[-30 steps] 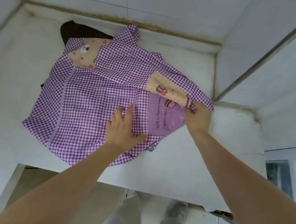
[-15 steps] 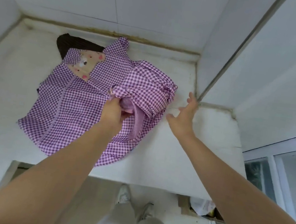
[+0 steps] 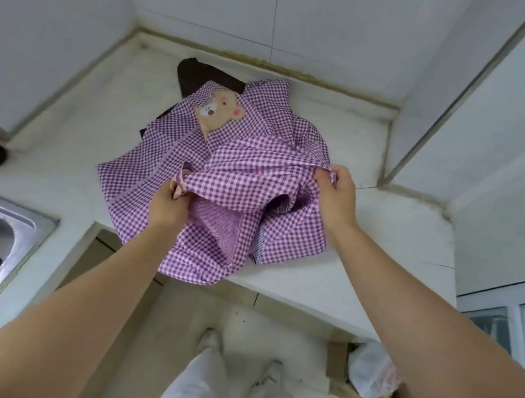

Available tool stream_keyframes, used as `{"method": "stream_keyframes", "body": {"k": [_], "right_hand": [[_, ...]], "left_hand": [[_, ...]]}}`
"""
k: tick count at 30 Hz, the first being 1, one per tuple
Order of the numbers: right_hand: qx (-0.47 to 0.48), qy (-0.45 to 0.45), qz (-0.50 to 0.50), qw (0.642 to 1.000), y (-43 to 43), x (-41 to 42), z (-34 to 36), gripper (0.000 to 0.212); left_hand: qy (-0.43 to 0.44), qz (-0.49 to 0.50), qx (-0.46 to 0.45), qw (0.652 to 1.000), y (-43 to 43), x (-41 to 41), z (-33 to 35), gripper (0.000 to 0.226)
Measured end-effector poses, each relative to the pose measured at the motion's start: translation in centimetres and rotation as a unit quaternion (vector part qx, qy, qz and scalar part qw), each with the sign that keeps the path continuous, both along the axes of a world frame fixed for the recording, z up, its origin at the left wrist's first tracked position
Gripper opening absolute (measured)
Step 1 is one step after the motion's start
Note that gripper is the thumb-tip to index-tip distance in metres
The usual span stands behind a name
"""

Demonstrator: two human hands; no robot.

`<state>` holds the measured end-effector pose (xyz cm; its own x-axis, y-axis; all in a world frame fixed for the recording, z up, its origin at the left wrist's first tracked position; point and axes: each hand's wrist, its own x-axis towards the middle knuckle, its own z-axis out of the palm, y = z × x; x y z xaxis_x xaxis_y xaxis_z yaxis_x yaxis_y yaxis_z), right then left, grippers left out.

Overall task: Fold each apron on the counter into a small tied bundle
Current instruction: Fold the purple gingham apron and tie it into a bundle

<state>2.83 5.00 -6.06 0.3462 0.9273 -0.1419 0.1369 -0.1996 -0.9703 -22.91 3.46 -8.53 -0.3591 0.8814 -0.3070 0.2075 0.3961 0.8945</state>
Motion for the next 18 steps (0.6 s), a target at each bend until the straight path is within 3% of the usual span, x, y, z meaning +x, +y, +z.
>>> {"method": "stream_keyframes", "body": {"k": [2,4,6,8,10,12,14,16,18], "right_hand": [[-0.094,-0.063,0.118,0.987,-0.5,0.5,-0.4,0.026],[-0.255,-0.108,0.25,0.928,-1.6,1.0,-1.2,0.044],[-0.353,-0.167,0.298,0.871,-3.0,1.4,-1.8,0.056],[-0.358,-0.231,0.264,0.865,-4.1,1.3,-2.3,0.053],[-0.293,-0.237,0.202,0.904,-4.7,0.6,-2.5,0.055],[-0.214,-0.211,0.183,0.936,-4.4,-0.8,-2.4,0.075],[-0.22,-0.24,0.251,0.912,-4.0,-2.7,-2.3,0.082],[-0.294,-0.283,0.298,0.863,-4.1,-4.1,-2.9,0.064],[-0.342,-0.309,0.27,0.846,-5.1,-4.7,-3.5,0.044]], "left_hand": [[0.12,-0.052,-0.027,0.991,0.2,-0.7,-0.3,0.004],[0.197,-0.144,-0.105,0.964,0.3,-1.3,-1.0,0.027],[0.202,-0.258,-0.158,0.932,0.1,-1.9,-1.3,0.048],[0.232,-0.351,-0.155,0.894,-0.2,-2.0,-1.0,0.046],[0.248,-0.413,-0.117,0.869,-0.3,-1.6,-0.9,0.043],[0.223,-0.454,-0.082,0.859,0.0,-1.2,-0.3,0.039],[0.203,-0.468,-0.067,0.857,0.5,-1.3,0.1,0.022],[0.235,-0.466,-0.05,0.852,1.3,-2.0,-0.1,0.009],[0.293,-0.421,-0.025,0.858,1.9,-3.3,-0.1,0.016]]}}
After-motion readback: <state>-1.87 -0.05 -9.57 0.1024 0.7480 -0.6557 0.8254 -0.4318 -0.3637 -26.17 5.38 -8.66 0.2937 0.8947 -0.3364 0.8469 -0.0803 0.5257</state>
